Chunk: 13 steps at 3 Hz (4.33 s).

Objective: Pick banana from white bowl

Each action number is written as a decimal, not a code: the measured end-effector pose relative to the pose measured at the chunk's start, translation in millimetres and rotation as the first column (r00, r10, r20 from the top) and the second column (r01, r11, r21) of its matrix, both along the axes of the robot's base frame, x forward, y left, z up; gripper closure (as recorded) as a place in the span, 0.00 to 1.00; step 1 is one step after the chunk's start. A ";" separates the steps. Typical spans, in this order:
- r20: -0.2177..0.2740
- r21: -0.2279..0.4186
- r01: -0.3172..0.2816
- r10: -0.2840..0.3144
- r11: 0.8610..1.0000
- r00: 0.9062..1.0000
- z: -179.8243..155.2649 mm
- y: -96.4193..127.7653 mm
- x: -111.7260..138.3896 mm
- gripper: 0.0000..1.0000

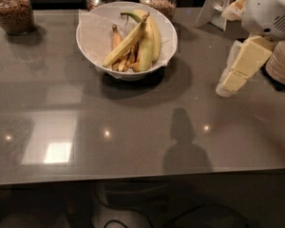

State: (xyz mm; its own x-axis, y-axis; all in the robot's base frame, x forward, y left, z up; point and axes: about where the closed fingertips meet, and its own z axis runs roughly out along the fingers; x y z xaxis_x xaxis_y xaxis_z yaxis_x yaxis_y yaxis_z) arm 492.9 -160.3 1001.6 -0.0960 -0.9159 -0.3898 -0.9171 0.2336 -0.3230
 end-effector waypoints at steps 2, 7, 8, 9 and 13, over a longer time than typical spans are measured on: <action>0.147 0.152 -0.087 0.064 0.985 0.987 39.4 82.5 70.7 0.00; 0.261 0.155 -0.174 0.129 0.973 0.957 6.4 155.2 160.7 0.00; 0.250 0.175 -0.155 0.108 0.972 0.962 -13.4 158.1 175.2 0.00; 0.241 0.194 -0.141 0.093 0.971 0.966 -30.1 161.9 186.6 0.00; 0.221 0.408 -0.059 -0.036 0.911 0.975 -57.6 154.3 211.8 0.00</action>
Offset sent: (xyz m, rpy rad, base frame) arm 0.1179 0.1441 0.0657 0.2434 -0.2223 0.1353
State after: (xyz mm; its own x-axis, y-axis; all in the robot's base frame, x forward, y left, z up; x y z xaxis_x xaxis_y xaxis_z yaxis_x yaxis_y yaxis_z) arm 704.7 -6.0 944.0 0.0443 -0.6712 -0.7400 -0.8377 0.3786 -0.3935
